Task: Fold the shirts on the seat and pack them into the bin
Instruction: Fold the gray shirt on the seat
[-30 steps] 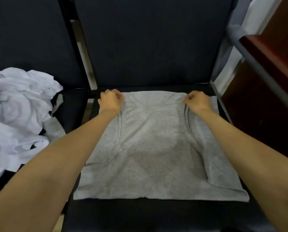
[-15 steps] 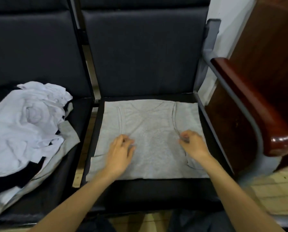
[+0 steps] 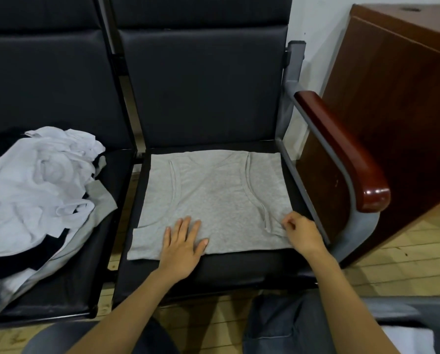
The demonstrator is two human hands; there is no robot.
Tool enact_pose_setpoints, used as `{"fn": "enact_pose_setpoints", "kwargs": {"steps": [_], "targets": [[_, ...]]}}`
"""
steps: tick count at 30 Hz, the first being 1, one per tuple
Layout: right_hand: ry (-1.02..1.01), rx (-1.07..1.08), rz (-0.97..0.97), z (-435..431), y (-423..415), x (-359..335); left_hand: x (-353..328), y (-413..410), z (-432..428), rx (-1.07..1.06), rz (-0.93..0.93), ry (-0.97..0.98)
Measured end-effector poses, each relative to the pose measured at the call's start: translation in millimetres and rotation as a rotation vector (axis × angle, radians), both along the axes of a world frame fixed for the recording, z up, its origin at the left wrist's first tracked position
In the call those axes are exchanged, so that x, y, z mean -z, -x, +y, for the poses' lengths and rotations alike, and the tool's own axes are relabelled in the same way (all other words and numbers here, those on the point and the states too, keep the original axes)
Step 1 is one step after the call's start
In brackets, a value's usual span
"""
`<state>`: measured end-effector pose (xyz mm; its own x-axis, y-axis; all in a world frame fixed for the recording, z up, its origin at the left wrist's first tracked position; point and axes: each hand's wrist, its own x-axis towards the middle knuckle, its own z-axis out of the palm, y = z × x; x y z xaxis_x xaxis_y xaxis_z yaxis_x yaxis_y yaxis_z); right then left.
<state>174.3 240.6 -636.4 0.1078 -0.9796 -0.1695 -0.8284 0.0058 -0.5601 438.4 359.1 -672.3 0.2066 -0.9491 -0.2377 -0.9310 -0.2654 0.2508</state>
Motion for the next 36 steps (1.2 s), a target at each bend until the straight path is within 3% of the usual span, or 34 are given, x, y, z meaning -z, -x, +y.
{"fn": "enact_pose_setpoints", "kwargs": {"steps": [3,6,10,12,16,18,21,23,25,28,31,36], "targets": [[0.008,0.048,-0.035,-2,5,-2,0,7,5,-0.004,-0.006,-0.006],[-0.031,-0.121,-0.066,1,5,-4,3,10,6,-0.002,-0.028,0.012],[0.034,-0.307,0.149,5,-2,-2,5,10,7,-0.004,-0.035,0.014],[0.103,-0.259,0.178,4,-3,1,6,10,7,-0.002,-0.025,0.023],[0.283,0.123,0.031,1,7,-2,2,9,6,0.01,-0.015,0.011],[0.349,0.189,0.096,0,9,-2,-4,9,7,0.016,0.016,0.002],[0.405,-0.015,0.075,2,-4,1,-7,1,-2,-0.092,0.148,0.169],[0.353,-0.209,0.063,4,-18,5,-7,-12,-13,-0.262,0.231,0.361],[0.274,-0.383,0.089,7,-32,11,-11,-29,-25,-0.423,0.222,0.413],[0.112,-0.575,0.222,10,-46,20,-22,-48,-43,-0.58,0.207,0.32],[-0.008,-0.608,0.282,10,-50,24,-31,-54,-63,-0.619,0.231,0.127],[0.052,-0.616,0.362,12,-51,34,-29,-55,-83,-0.646,0.17,-0.016]]}}
